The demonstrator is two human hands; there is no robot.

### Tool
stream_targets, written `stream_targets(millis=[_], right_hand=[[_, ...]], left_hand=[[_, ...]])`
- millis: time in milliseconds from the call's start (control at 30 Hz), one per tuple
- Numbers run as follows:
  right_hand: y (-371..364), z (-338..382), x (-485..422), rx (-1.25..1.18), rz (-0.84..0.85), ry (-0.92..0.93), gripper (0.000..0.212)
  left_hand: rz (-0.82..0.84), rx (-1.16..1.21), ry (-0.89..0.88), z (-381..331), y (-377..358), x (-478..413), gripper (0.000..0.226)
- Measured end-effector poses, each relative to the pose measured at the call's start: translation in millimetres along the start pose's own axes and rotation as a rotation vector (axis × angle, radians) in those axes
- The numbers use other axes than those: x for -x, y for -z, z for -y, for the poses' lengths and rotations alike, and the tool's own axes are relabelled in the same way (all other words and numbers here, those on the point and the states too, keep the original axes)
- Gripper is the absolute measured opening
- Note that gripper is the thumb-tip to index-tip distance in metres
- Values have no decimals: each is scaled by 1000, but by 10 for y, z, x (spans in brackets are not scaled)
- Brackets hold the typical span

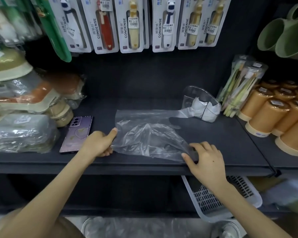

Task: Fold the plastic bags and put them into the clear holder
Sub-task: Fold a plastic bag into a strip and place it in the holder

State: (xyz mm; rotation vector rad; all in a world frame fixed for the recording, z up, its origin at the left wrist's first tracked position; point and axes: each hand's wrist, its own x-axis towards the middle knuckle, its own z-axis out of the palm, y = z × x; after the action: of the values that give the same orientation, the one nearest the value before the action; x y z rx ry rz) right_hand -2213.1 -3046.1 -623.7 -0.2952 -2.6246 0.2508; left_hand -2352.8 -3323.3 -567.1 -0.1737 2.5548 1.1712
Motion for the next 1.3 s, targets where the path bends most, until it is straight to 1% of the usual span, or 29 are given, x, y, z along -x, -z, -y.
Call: stream_targets(millis=[67, 133, 233, 367, 467, 567, 633, 700, 800, 1000, 1067, 1200, 1233, 1300], right_hand=[[-14, 5, 34, 10, -47, -14, 49], [-34, -13, 56, -11, -75, -55, 38], [-70, -72, 81, -101, -96, -126, 25], [-36, -165, 41, -189, -109, -132, 11], [48, -245, -42, -222, -92, -149, 10], [100, -263, -90, -226, -47, -183, 16], [99, -249, -98, -224, -16, -200, 20], [90, -239, -101, -237, -1, -219, 22], [76, -227, -105, -250, 4, -227, 23], [61, -396, -136, -209, -45, -136, 25], [77, -490, -150, -157, -46, -87, 26], [91, -608, -154, -51, -61, 47, 27], [102, -622, -153, -51, -40, 50, 28], [163, -632, -161, -116, 78, 0, 35]], left_hand=[[26, 149, 36, 60, -33, 85, 48], [19, 244, 58, 88, -57, 104, 36], [29, 346, 71, 115, -109, 121, 19], [-18, 430, 28, 169, -151, 105, 6], [-43, 437, -7, 177, -191, 93, 14], [13, 407, -23, 114, -280, 181, 27], [44, 410, -24, 64, -338, 249, 23], [71, 470, -20, 34, -374, 300, 17], [64, 539, -24, 47, -405, 311, 26], [-140, 447, -98, 144, -278, 140, 24], [-138, 435, -112, 154, -202, 93, 23], [-67, 478, -79, 178, -152, 71, 25], [-56, 480, -74, 197, -160, 63, 25], [-45, 501, -58, 227, -173, 51, 24]])
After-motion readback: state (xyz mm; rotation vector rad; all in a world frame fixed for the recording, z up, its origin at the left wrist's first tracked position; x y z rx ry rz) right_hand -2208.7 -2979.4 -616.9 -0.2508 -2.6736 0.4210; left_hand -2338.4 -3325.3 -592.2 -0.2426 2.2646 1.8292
